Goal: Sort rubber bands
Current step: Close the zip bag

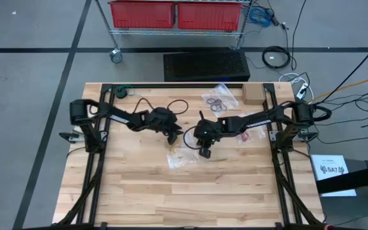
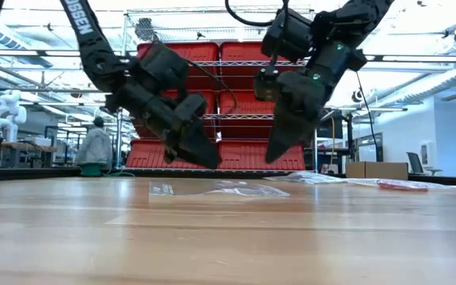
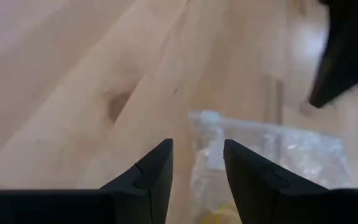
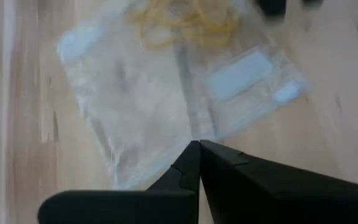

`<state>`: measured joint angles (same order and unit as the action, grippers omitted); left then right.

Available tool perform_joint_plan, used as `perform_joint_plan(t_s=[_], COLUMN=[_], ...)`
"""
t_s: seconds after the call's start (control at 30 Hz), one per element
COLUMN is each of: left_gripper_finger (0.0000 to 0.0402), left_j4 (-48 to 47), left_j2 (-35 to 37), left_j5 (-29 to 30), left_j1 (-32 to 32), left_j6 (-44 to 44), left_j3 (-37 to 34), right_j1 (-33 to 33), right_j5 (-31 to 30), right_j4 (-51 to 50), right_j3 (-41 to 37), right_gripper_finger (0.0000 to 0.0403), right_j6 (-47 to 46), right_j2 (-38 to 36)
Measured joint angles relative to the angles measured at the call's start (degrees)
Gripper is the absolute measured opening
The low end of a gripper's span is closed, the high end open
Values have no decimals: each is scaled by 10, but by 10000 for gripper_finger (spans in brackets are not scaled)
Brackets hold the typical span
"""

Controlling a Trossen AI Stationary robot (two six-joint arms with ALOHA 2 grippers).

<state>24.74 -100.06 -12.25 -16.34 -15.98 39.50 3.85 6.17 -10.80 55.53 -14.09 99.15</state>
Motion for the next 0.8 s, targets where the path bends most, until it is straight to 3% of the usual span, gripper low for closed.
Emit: perform_joint_plan(t_s=[0.37, 0.8], left_gripper_finger=[147, 138], left_j4=[-7, -7], left_j2=[-68, -108], left_j5=[-74, -139], left_j1=[-14, -15], left_j6=[3, 18], left_j3=[41, 67], right_j1=[7, 14], right_j5=[-3, -3], right_j4=[57, 76], right_j3=[-1, -1], right_gripper_finger=[0, 0], right_j6=[8, 31], right_j2=[60, 61])
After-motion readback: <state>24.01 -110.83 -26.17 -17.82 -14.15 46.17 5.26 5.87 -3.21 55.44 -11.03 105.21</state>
